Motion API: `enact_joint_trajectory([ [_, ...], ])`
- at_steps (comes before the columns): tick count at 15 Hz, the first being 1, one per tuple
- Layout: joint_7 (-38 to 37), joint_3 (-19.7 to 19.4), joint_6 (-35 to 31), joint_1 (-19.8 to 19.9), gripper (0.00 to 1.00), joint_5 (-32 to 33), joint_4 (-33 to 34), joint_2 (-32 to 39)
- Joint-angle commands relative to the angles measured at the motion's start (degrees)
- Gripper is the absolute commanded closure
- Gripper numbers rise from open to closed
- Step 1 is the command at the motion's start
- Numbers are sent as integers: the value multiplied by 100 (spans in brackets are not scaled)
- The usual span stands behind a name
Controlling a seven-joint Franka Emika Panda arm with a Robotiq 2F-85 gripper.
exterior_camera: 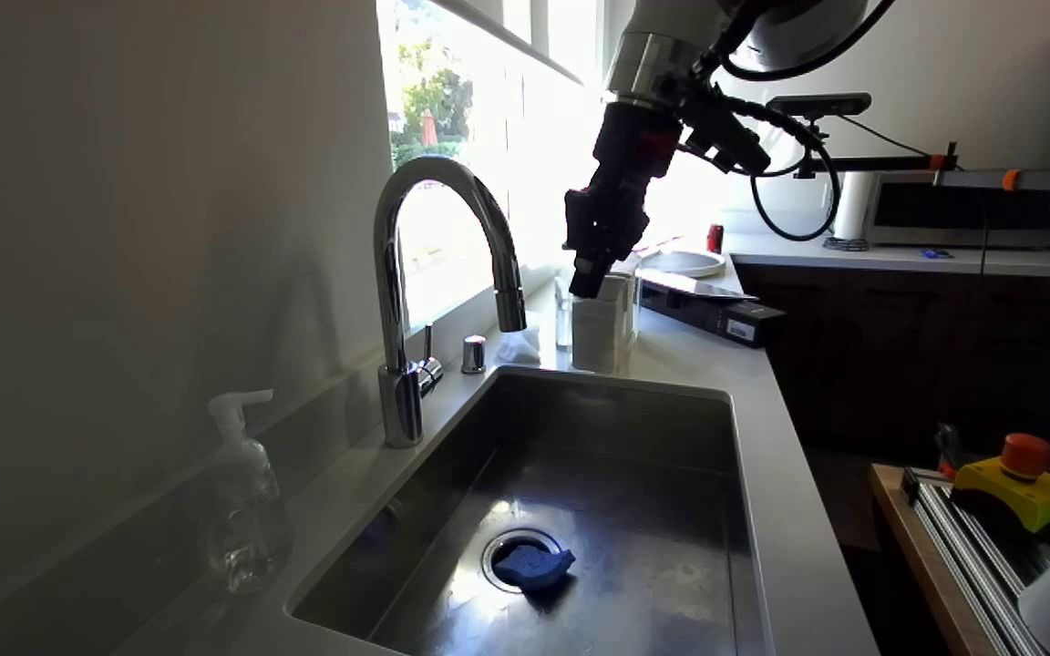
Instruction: Push the faucet handle to the left the move the blue sponge in the sink to the left.
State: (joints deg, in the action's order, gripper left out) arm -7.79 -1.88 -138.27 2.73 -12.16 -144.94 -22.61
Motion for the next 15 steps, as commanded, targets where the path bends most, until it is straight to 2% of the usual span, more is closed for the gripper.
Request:
enact_joint_trajectory([
  [1,-9,39,-395,-30,100,52,76,200],
  [6,149,18,-941,-164,100,-61,36,307],
  [15,807,-178,-1470,-604,100,-546,-45,399],
])
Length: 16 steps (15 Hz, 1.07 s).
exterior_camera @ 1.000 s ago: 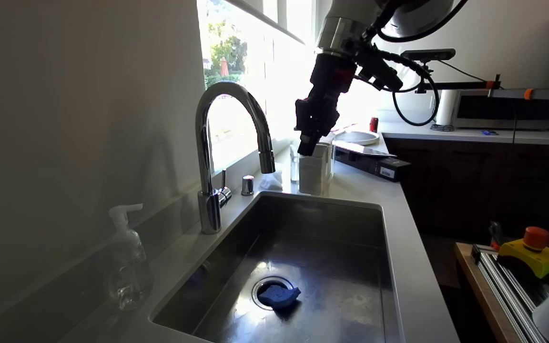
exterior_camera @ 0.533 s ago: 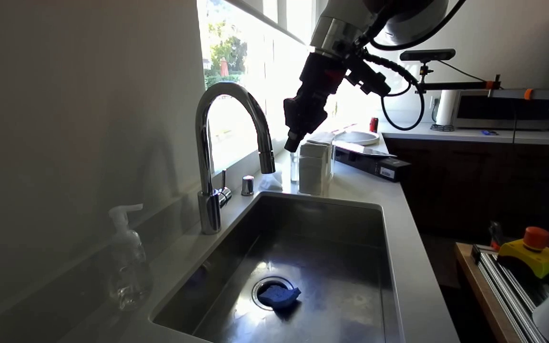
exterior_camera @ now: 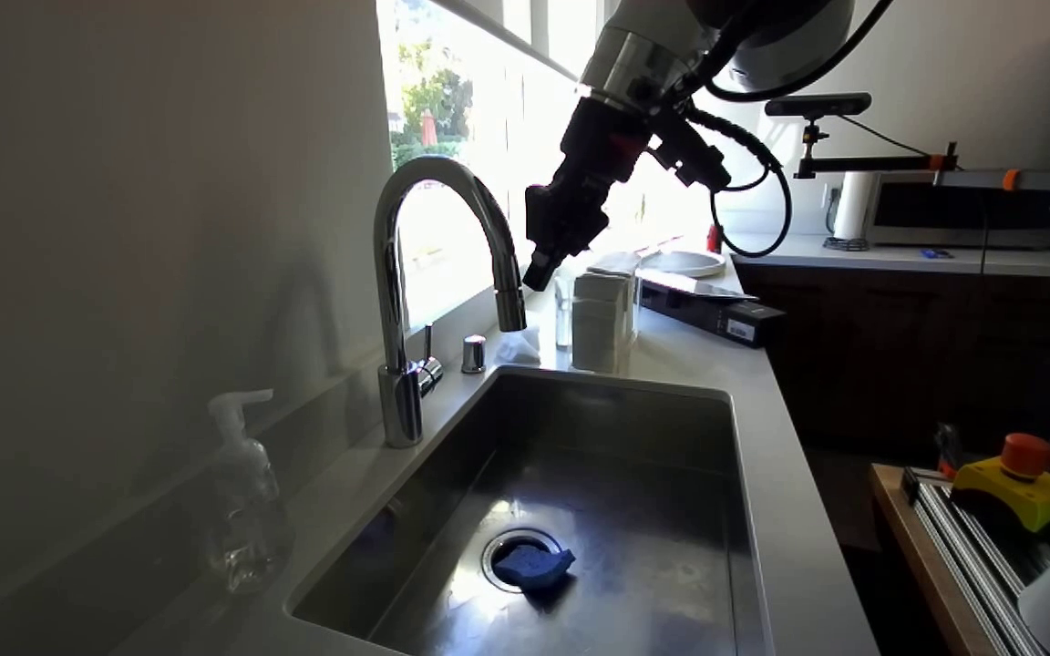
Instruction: Push the faucet handle to the left the move the blue sponge in the sink to the left.
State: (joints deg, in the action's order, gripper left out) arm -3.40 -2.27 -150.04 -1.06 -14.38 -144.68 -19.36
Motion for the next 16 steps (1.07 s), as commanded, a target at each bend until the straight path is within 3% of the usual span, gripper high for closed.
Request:
enact_joint_trajectory([
  [1,475,-168,-363,-278,100,-397,-83,82],
  [16,1373,-386,-770,-863,100,-1023,-172,107],
])
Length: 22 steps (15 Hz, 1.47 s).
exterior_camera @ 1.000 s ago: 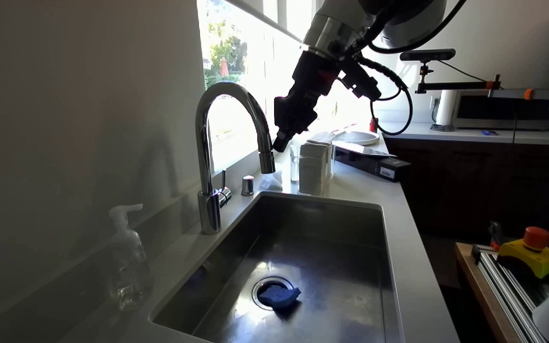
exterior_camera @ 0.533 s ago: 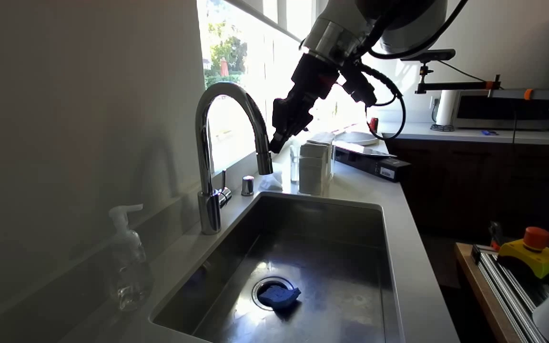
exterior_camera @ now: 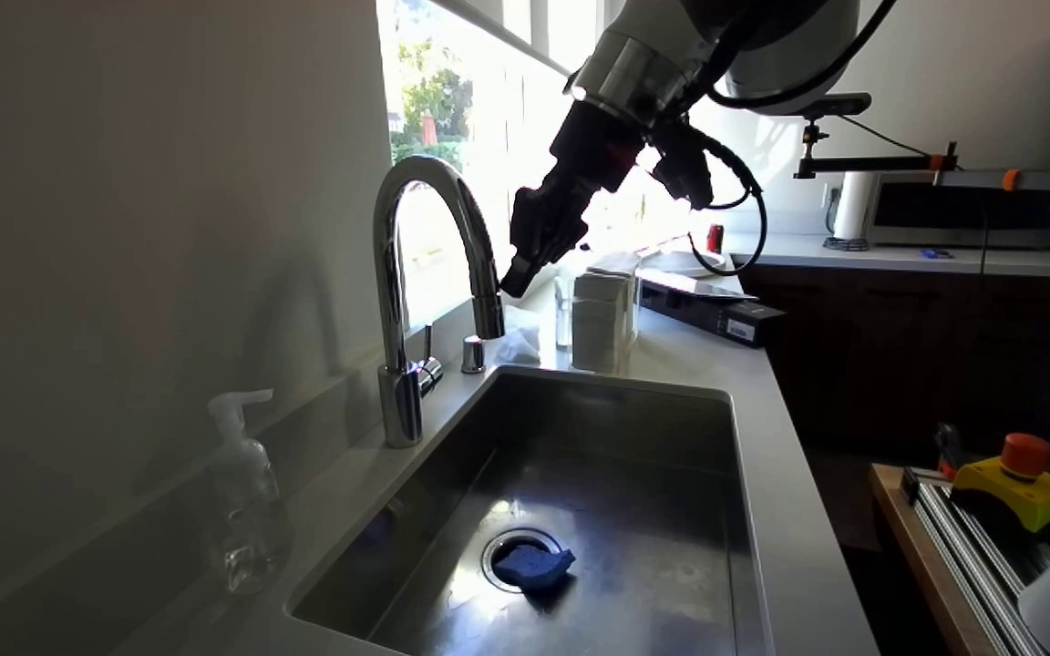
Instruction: Push the faucet handle to the left the move the blue sponge in the sink to the left.
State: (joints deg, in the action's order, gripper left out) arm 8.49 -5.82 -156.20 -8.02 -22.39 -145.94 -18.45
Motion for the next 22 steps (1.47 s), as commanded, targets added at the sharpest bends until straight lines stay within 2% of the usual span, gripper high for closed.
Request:
enact_joint_trajectory([
  [1,189,-26,-148,-183,100,-219,-40,13],
  [12,263,-28,-162,-392,100,-369,123,153],
  [16,352,-32,82,-452,100,-433,3,-144],
  [19,70,128,300,-254,100,-62,-124,-398],
  [22,-401,376,578,154,100,600,-214,-543],
])
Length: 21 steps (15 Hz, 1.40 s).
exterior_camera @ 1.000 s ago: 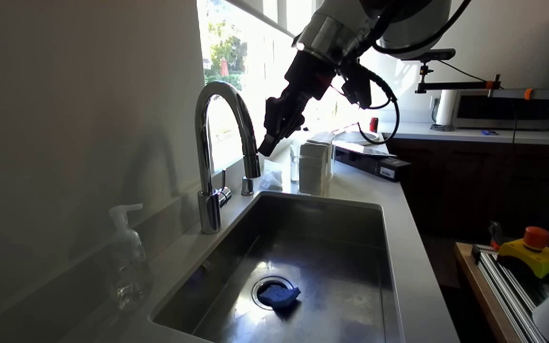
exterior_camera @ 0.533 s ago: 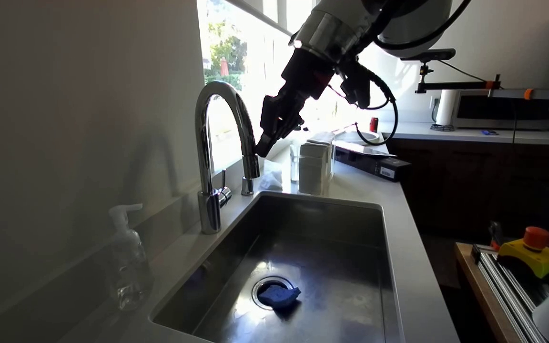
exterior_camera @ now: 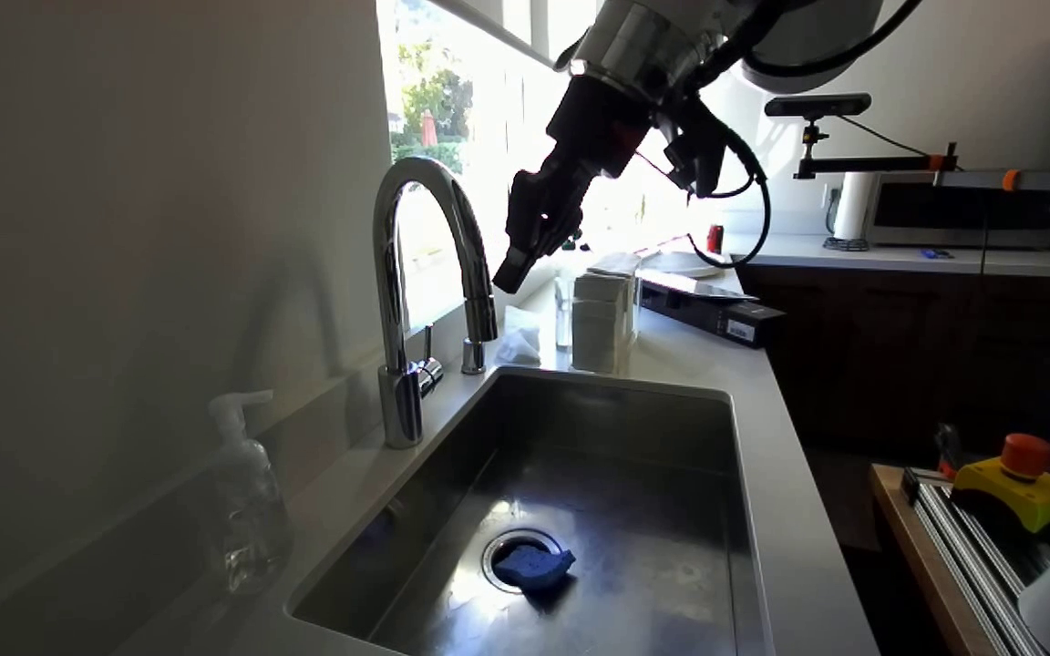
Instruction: Push the faucet handle to the left the move the blue sponge in the sink to the left.
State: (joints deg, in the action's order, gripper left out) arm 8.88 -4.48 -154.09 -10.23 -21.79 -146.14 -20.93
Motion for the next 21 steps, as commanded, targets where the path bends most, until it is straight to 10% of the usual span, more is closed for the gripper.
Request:
enact_joint_trajectory([
  [1,-518,272,437,455,100,678,-186,-310],
  [21,-336,95,-461,211,100,256,31,348],
])
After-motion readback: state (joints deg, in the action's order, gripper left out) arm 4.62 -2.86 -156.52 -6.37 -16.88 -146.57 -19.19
